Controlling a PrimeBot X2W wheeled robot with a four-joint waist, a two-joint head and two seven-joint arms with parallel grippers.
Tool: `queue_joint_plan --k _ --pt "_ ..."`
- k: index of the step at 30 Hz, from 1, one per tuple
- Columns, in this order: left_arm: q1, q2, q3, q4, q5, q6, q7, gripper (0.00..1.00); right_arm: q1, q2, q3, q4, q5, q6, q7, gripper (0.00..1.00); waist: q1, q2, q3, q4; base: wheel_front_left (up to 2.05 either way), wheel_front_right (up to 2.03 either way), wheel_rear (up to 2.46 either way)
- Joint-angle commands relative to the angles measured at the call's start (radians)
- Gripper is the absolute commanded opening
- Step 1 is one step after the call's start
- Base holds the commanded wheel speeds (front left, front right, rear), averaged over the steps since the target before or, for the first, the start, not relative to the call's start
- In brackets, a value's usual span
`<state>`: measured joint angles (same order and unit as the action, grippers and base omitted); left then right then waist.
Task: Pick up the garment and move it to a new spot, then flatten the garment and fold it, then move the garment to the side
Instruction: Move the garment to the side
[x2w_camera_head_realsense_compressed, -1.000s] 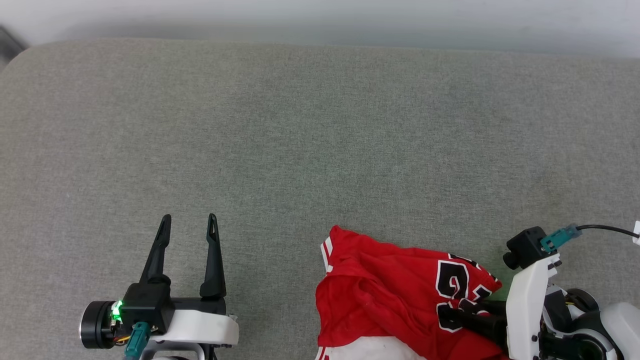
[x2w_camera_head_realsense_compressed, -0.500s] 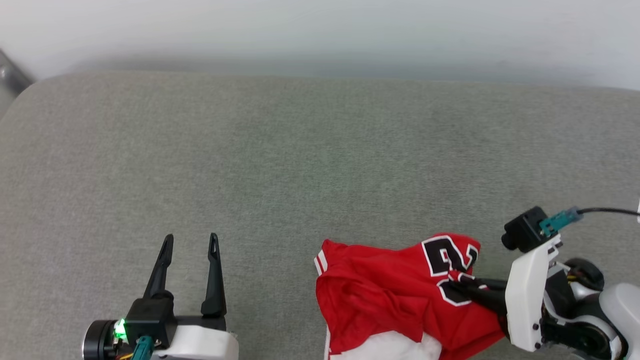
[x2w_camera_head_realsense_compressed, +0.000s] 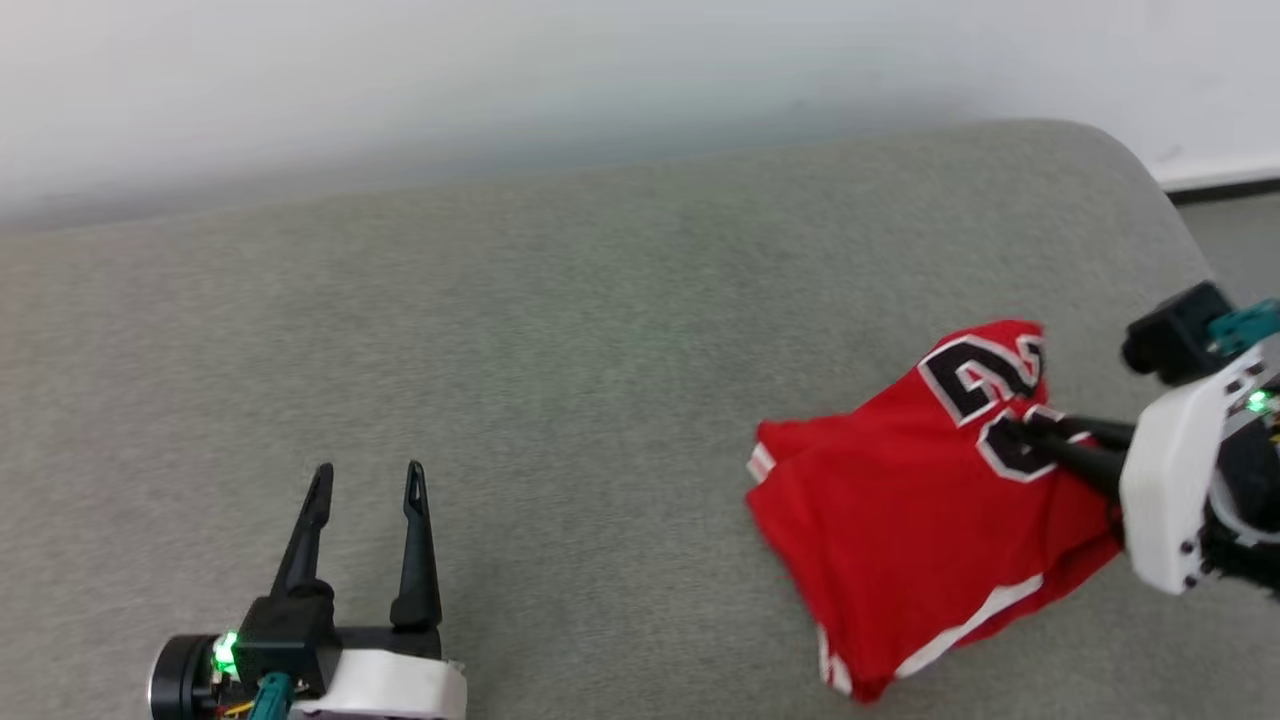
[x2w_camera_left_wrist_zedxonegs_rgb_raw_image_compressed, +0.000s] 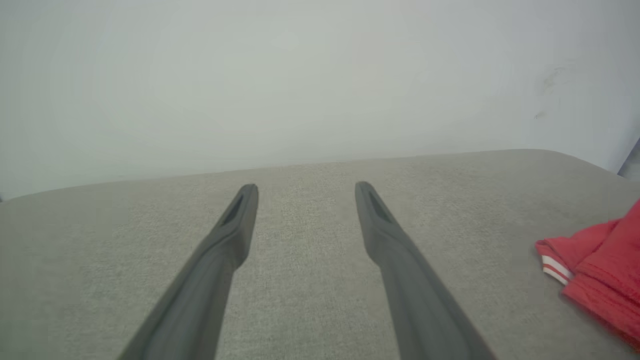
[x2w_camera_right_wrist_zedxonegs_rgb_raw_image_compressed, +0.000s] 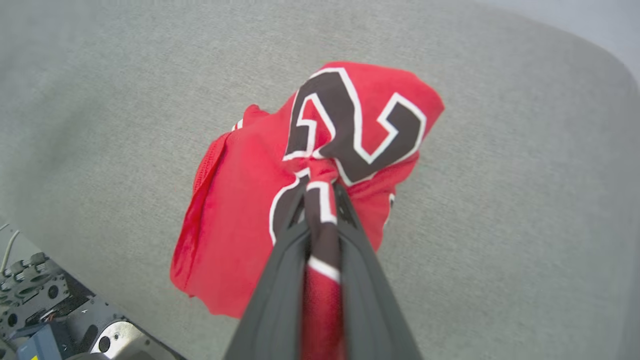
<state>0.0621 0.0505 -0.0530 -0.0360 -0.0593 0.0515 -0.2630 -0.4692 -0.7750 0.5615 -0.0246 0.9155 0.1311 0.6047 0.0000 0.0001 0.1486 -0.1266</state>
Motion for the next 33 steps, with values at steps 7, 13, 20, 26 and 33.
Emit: queue_joint_plan --k 7,13,20,26,33 --pt "-0.073 0.015 0.019 -0.02 0.038 -0.031 -0.002 1.0 -0.09 -0.042 -0.069 0.143 -0.062 -0.001 -0.089 0.0 0.0 -0.0001 0.154 -0.129 0.0 0.0 0.0" --pt "-0.129 0.041 0.025 -0.042 0.053 -0.05 -0.002 1.0 -0.156 -0.078 -0.12 0.3 -0.135 -0.001 -0.155 0.0 0.0 -0.0001 0.259 -0.134 0.0 0.0 0.0" --pt "-0.178 0.058 0.037 -0.078 0.054 -0.055 -0.002 1.0 -0.223 -0.088 -0.221 0.489 -0.195 -0.001 -0.204 0.0 0.0 -0.0001 0.345 -0.112 0.0 0.0 0.0" --pt "-0.196 0.058 0.042 -0.094 0.05 -0.055 -0.002 1.0 -0.236 -0.04 -0.271 0.584 -0.243 -0.001 -0.213 0.0 0.0 -0.0001 0.372 -0.097 0.0 0.0 0.0" --pt "-0.174 0.044 0.04 -0.074 0.04 -0.047 -0.002 1.0 -0.24 -0.011 -0.317 0.651 -0.377 -0.001 -0.271 1.0 0.0 -0.0001 0.3 -0.077 0.0 0.0 0.0"
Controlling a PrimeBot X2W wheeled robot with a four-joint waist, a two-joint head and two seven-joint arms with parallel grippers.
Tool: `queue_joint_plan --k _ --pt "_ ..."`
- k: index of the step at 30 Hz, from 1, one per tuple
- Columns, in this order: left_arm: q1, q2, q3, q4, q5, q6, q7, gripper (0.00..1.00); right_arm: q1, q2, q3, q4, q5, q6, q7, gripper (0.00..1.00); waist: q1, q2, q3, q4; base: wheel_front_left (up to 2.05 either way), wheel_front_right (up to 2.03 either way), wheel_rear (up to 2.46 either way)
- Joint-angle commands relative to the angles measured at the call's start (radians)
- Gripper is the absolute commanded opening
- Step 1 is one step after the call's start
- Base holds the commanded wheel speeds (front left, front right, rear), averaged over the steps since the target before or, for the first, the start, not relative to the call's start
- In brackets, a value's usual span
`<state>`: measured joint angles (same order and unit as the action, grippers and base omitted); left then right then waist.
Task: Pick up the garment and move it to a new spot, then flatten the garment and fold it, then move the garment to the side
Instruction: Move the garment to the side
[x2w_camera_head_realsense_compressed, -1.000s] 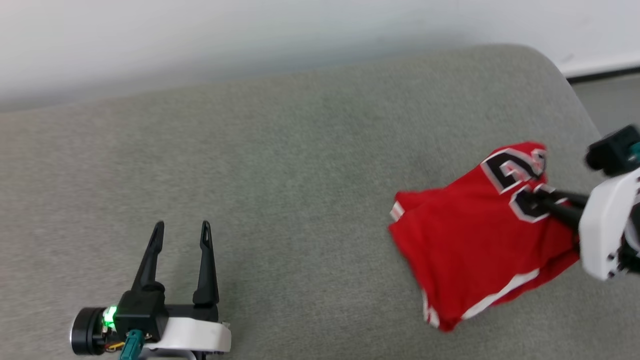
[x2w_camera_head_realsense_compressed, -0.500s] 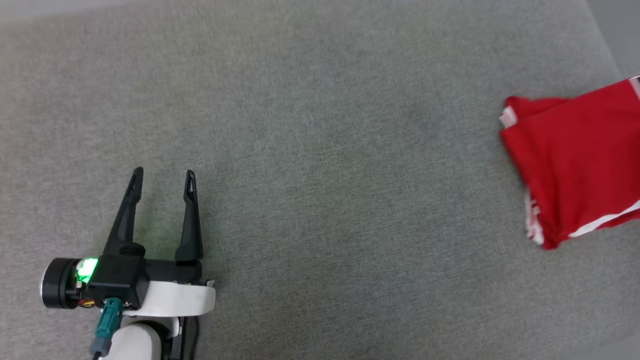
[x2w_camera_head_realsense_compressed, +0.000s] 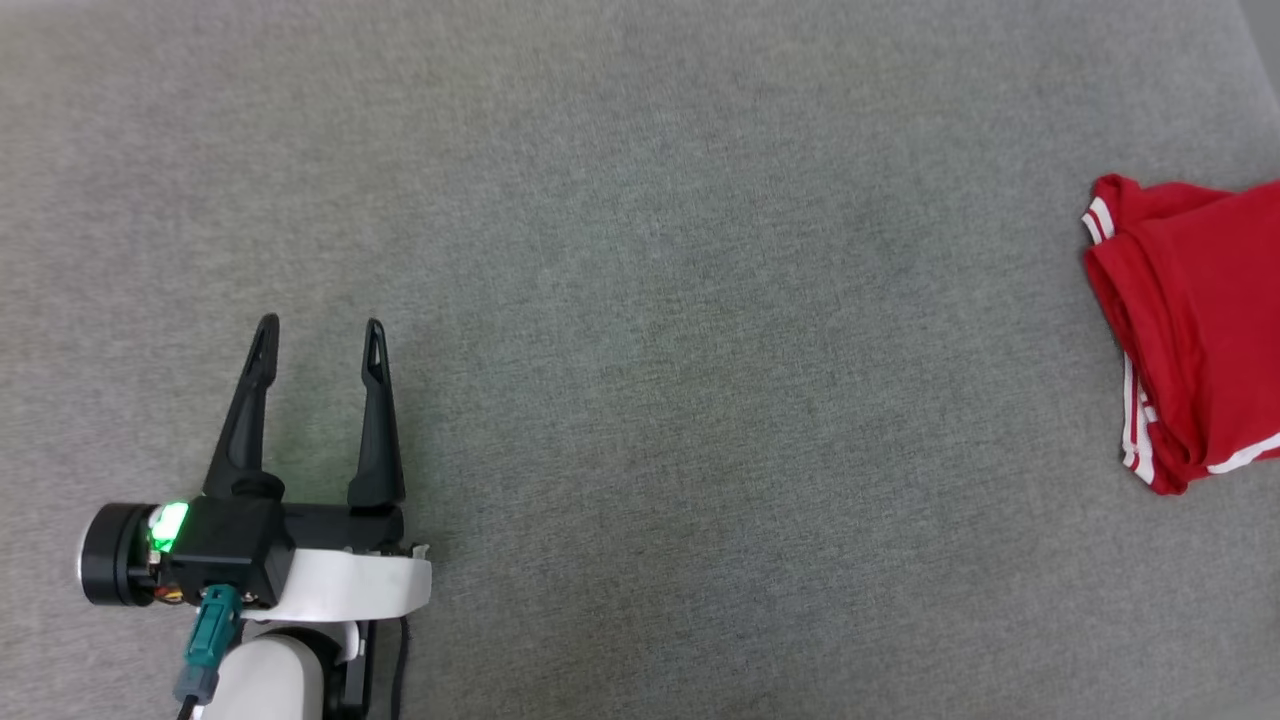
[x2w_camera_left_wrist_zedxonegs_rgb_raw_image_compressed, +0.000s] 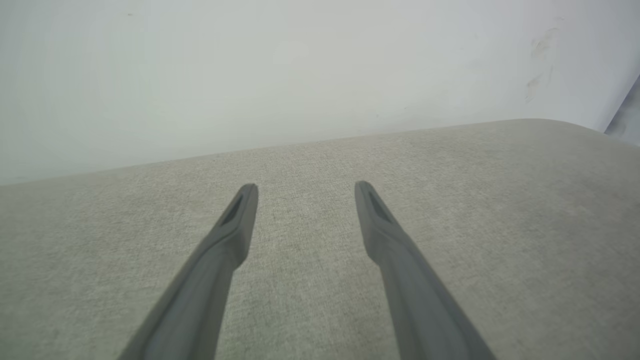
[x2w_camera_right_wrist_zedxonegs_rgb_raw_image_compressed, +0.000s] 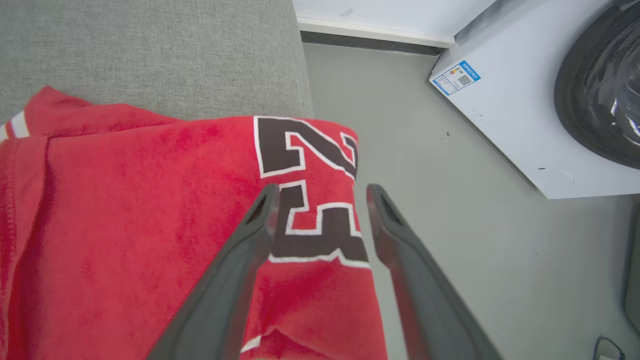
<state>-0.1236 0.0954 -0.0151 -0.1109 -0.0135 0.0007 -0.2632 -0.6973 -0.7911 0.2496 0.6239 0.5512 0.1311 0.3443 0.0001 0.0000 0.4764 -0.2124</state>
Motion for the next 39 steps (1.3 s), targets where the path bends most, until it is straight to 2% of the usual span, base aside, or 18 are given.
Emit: queue_joint_plan --k 1,4,9,14,15,18,23,30,36,39 --pt "0.016 -0.003 0.001 0.003 -0.008 0.005 -0.002 1.0 -0.016 0.003 -0.013 0.004 -0.035 -0.001 -0.03 1.0 -0.0001 0.0 -0.044 0.014 0.0 0.0 0.0" --pt "0.032 -0.013 0.0 0.01 -0.012 0.011 -0.002 1.0 -0.024 0.003 -0.046 -0.007 -0.123 -0.001 -0.131 1.0 -0.0001 0.0 -0.093 0.031 0.0 0.0 0.0" --pt "0.072 -0.027 0.006 0.014 -0.023 0.026 -0.002 1.0 -0.031 0.06 -0.132 -0.056 -0.268 -0.001 -0.32 1.0 -0.0001 0.0 -0.155 0.058 0.0 0.0 0.0" --pt "0.106 -0.035 0.005 0.021 -0.028 0.036 -0.002 1.0 0.007 0.153 -0.22 -0.136 -0.387 -0.001 -0.494 1.0 -0.0001 0.0 -0.208 0.095 0.0 0.0 0.0" --pt "0.106 -0.035 0.005 0.021 -0.028 0.036 -0.002 1.0 0.007 0.153 -0.22 -0.136 -0.387 -0.001 -0.494 1.0 -0.0001 0.0 -0.208 0.095 0.0 0.0 0.0" --pt "0.123 -0.039 0.003 0.027 -0.034 0.042 -0.002 1.0 0.043 0.23 -0.264 -0.212 -0.447 -0.001 -0.569 1.0 -0.0001 0.0 -0.241 0.12 0.0 0.0 0.0" --pt "0.159 -0.042 0.001 0.04 -0.035 0.043 -0.002 1.0 0.143 0.365 -0.286 -0.334 -0.485 -0.001 -0.604 1.0 -0.0001 0.0 -0.303 0.157 0.0 0.0 0.0" --pt "0.205 -0.044 -0.009 0.071 -0.037 0.042 -0.002 1.0 0.331 0.536 -0.284 -0.452 -0.466 -0.001 -0.609 1.0 -0.0001 0.0 -0.39 0.206 0.0 0.0 0.0" --pt "0.23 -0.045 -0.029 0.087 -0.038 0.044 -0.002 1.0 0.507 0.641 -0.273 -0.509 -0.471 -0.001 -0.609 1.0 -0.0001 0.0 -0.438 0.232 0.0 0.0 0.0" --pt "0.243 -0.045 -0.035 0.092 -0.037 0.044 -0.002 1.0 0.579 0.667 -0.271 -0.508 -0.453 -0.001 -0.609 1.0 -0.0001 0.0 -0.454 0.239 0.0 0.0 0.0"
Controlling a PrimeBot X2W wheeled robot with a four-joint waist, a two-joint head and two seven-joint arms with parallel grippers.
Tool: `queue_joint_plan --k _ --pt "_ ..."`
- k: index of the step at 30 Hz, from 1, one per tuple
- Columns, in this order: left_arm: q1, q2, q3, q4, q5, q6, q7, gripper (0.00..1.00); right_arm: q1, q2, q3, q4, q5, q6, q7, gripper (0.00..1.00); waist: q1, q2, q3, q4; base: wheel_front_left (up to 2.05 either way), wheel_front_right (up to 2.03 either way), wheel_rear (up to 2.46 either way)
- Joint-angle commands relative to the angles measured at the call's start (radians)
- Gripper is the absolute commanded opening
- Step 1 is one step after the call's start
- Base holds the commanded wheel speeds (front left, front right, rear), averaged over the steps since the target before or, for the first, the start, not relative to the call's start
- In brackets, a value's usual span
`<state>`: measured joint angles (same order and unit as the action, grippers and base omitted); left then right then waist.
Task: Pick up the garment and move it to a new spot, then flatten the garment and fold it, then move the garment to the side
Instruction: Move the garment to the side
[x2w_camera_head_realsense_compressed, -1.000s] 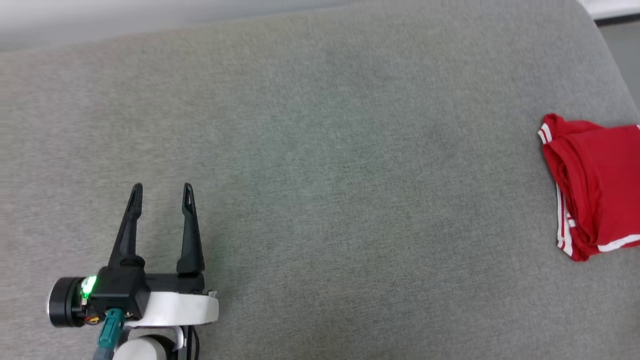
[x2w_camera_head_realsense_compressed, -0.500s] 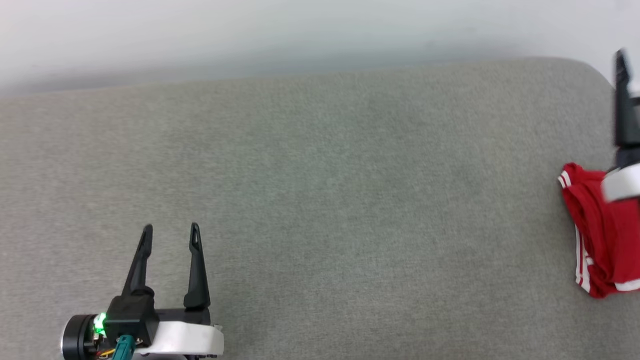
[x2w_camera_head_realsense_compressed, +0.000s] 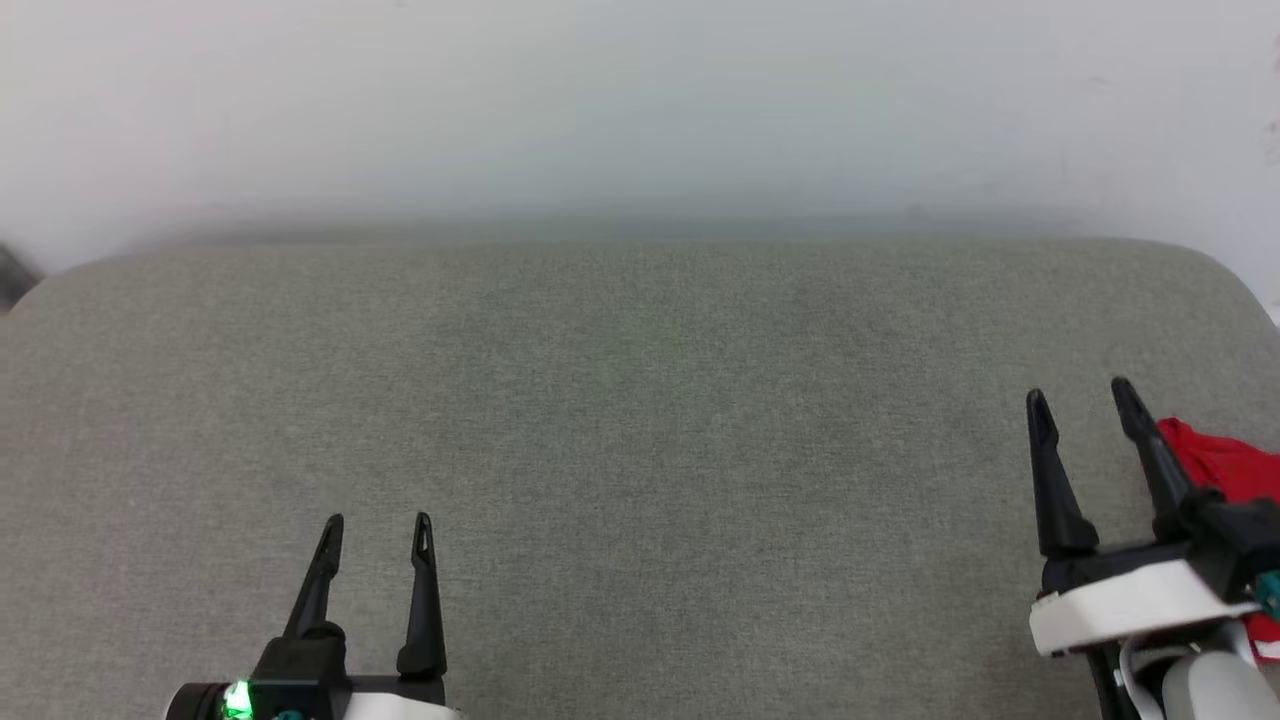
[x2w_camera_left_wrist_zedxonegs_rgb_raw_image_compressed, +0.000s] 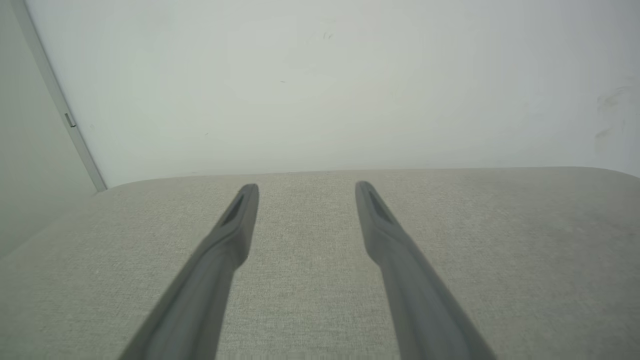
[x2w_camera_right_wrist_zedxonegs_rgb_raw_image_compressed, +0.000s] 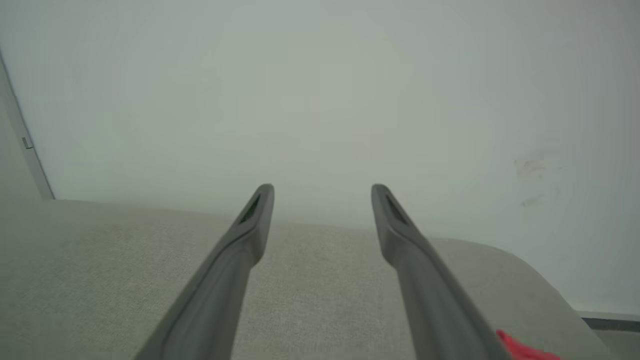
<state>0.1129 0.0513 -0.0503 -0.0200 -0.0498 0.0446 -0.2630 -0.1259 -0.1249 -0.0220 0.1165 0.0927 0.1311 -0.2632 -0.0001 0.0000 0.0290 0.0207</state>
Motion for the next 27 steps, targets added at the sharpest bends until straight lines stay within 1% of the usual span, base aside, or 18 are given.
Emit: queue_joint_plan --k 1,6,11,15,18,27 --pt "0.009 -0.001 -0.002 0.005 0.0 -0.002 -0.002 1.0 0.029 0.011 -0.009 -0.002 0.014 -0.001 -0.001 1.0 0.0001 0.0 -0.013 0.011 0.0 0.0 0.0" --pt "0.021 -0.001 -0.012 0.014 0.003 -0.003 -0.002 1.0 0.14 0.052 -0.057 -0.035 0.036 -0.001 -0.001 1.0 0.0001 0.0 -0.032 0.026 0.0 0.0 0.0" --pt "0.035 -0.001 -0.017 0.014 -0.005 -0.001 -0.002 1.0 0.223 0.071 -0.083 -0.085 0.048 -0.001 -0.002 1.0 0.0001 0.0 -0.045 0.027 0.0 0.0 0.0" --pt "0.043 -0.001 -0.021 0.011 -0.011 0.0 -0.002 1.0 0.27 0.076 -0.079 -0.124 0.048 -0.001 -0.002 1.0 0.0001 0.0 -0.053 0.023 0.0 0.0 0.0" --pt "0.046 -0.001 -0.027 0.009 -0.014 -0.002 -0.002 1.0 0.296 0.076 -0.073 -0.143 0.072 -0.001 -0.002 1.0 0.0001 0.0 -0.057 0.021 0.0 0.0 0.0" --pt "0.054 -0.001 -0.024 0.008 -0.024 -0.009 -0.002 1.0 0.337 0.076 -0.075 -0.165 0.1 -0.001 -0.002 1.0 0.0001 0.0 -0.065 0.018 0.0 0.0 0.0"
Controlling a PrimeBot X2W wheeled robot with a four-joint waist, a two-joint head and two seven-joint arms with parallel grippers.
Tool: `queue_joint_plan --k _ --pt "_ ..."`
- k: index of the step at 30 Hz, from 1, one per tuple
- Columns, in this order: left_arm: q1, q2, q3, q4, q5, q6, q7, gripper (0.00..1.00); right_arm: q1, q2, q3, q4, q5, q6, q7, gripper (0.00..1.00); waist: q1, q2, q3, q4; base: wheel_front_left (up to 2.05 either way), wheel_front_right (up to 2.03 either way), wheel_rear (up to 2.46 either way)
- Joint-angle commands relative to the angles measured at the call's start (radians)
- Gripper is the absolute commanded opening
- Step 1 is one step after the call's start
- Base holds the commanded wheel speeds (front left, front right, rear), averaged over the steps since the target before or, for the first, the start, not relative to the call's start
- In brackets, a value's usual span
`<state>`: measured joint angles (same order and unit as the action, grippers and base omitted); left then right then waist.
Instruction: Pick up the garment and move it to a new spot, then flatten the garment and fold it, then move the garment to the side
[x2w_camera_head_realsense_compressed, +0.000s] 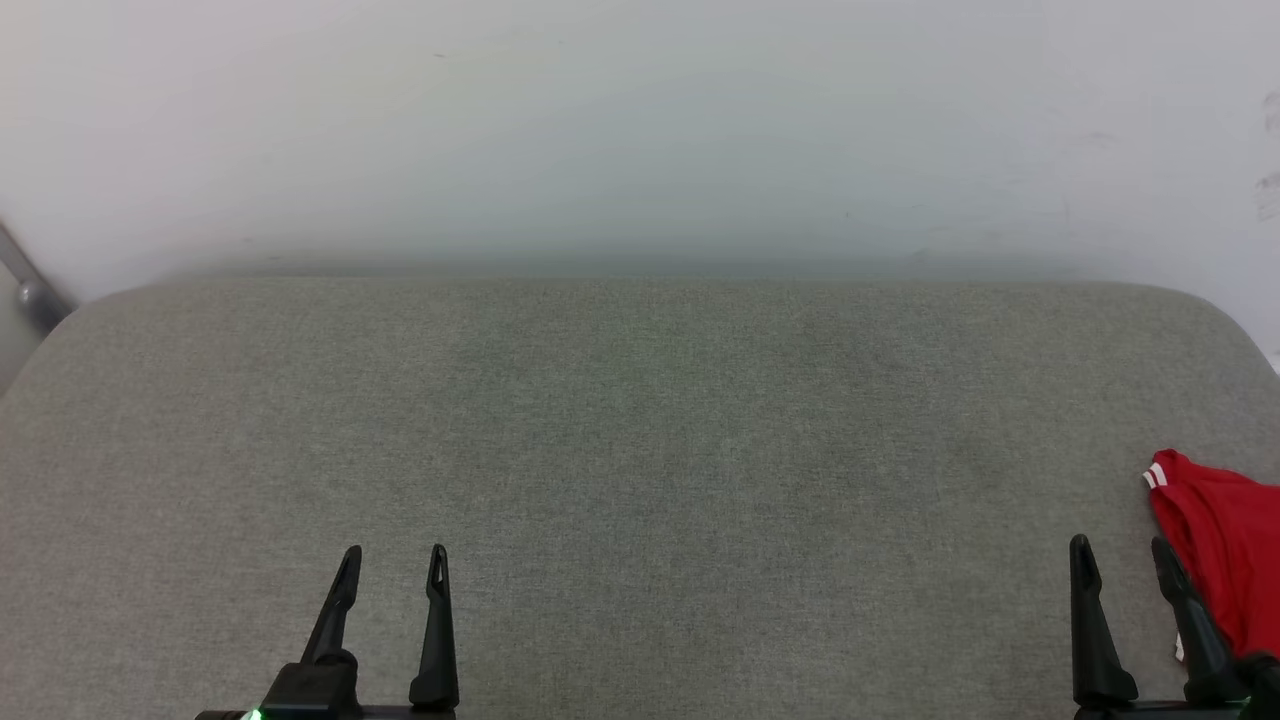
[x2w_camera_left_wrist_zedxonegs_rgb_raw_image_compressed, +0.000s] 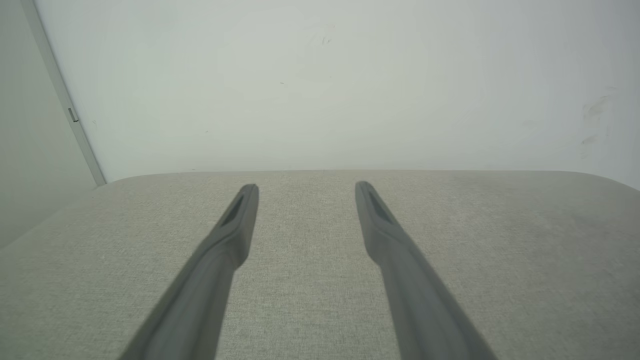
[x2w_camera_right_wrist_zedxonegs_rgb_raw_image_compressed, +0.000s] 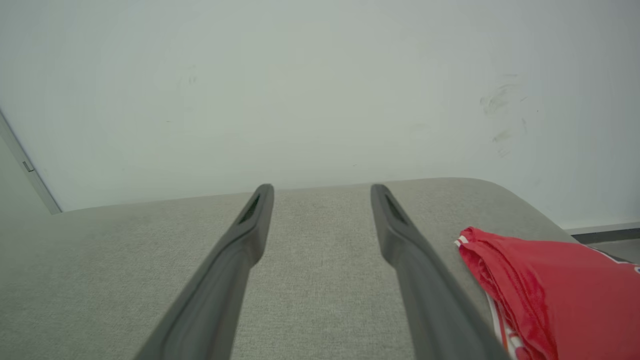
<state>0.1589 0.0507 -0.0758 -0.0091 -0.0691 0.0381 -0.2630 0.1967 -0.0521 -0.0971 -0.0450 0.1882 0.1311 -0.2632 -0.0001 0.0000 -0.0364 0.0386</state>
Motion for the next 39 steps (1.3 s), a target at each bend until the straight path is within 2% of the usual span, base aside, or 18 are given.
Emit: queue_joint_plan --k 1,11,12,17,39 --pt "0.008 -0.001 0.002 -0.003 -0.005 -0.003 -0.002 1.0 0.015 0.003 0.001 -0.002 0.004 -0.001 -0.002 1.0 0.0001 0.0 0.0 0.0 0.0 0.0 0.0" --pt "0.01 -0.001 0.004 0.0 -0.013 -0.001 -0.002 1.0 0.012 0.004 0.005 0.004 0.006 -0.001 -0.002 1.0 0.0001 0.0 0.006 -0.002 0.0 0.0 0.0" --pt "0.001 0.0 0.001 0.0 -0.009 -0.002 0.0 0.0 0.007 0.0 0.005 0.004 0.006 0.0 0.0 0.0 0.0001 0.0 0.006 -0.002 0.0 0.0 0.0" --pt "0.014 0.0 -0.003 0.041 -0.019 -0.002 0.005 0.0 0.009 0.0 0.01 0.047 0.017 0.0 0.003 0.0 0.0001 0.0 0.006 -0.003 0.0 0.0 0.0" --pt "-0.067 0.025 0.019 0.101 -0.475 -0.049 0.083 0.0 -0.081 -0.019 0.027 0.112 0.432 0.0 0.088 0.0 0.0001 0.0 0.012 -0.009 0.0 0.0 0.0"
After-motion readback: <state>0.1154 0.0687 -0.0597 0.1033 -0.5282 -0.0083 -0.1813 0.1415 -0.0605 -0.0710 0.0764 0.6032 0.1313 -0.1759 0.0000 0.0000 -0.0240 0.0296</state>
